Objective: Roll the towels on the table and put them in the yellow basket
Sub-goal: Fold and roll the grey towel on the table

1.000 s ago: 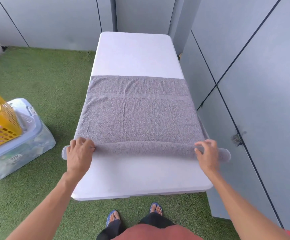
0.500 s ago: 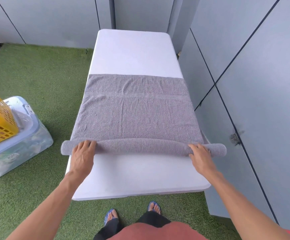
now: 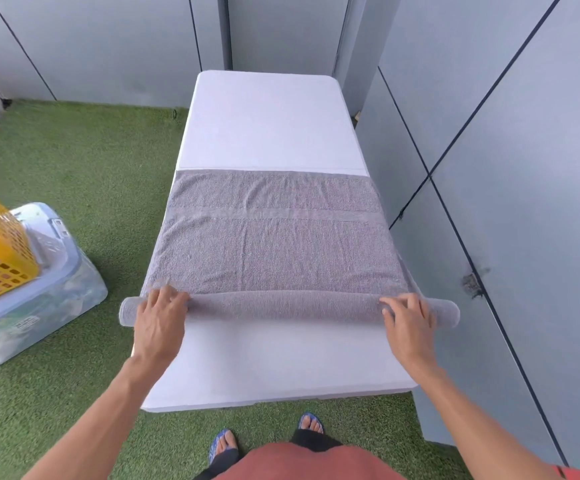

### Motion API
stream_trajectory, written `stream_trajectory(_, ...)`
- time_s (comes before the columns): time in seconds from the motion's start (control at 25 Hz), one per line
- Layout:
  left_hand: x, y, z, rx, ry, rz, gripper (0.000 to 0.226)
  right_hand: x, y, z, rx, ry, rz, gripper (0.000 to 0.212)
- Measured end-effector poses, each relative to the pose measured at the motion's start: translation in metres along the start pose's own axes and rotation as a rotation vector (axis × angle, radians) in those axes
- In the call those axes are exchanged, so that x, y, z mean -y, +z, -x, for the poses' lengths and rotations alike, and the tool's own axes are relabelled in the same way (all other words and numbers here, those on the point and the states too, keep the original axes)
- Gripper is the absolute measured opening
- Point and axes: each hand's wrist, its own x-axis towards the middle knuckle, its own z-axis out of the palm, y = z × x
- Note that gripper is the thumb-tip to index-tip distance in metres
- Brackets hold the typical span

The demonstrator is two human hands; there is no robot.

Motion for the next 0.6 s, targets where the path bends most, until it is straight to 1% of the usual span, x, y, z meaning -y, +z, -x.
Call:
stream_trajectory(0.04, -0.003, 0.003, 0.011, 0.001, 0.046, -0.002, 0.019, -0.001, 0.004, 0.011, 0.015, -0.025, 0.048, 0.038)
stream_trajectory(0.08, -0.004, 0.008, 0.019, 0.024, 0.082, 0.008, 0.03, -0.004, 0.007, 0.02, 0.061, -0.058, 0.09, 0.051)
stream_trajectory(0.12, -0.002, 0.014, 0.023, 0.054, 0.1, 0.02, 0.047, -0.007, 0.009, 0.021, 0.108, -0.086, 0.128, 0.062)
stream_trajectory(0.16, 0.002, 0.018, 0.02, 0.095, 0.111, 0.024, 0.063, -0.01, 0.011, 0.017, 0.142, -0.096, 0.145, 0.068)
stream_trajectory(0.2, 0.005, 0.021, 0.013, 0.118, 0.119, 0.016, 0.071, -0.01, 0.012, 0.009, 0.171, -0.09, 0.148, 0.069)
stream_trajectory(0.24, 0.006, 0.022, 0.005, 0.123, 0.118, 0.017, 0.069, -0.009, 0.013, 0.0, 0.198, -0.066, 0.136, 0.066)
stream_trajectory(0.36, 0.005, 0.019, -0.016, 0.145, 0.093, 0.044, 0.041, -0.004, 0.009, -0.024, 0.231, -0.011, 0.102, 0.053)
stream_trajectory(0.4, 0.005, 0.018, -0.017, 0.158, 0.083, 0.054, 0.035, -0.004, 0.006, -0.026, 0.234, -0.01, 0.101, 0.049)
stream_trajectory(0.52, 0.01, 0.015, 0.002, 0.203, 0.053, 0.059, 0.029, -0.01, -0.006, -0.009, 0.291, -0.04, 0.088, 0.041)
stream_trajectory(0.6, 0.014, 0.009, 0.013, 0.306, 0.062, 0.072, 0.026, -0.02, -0.01, 0.008, 0.368, -0.055, 0.035, 0.042)
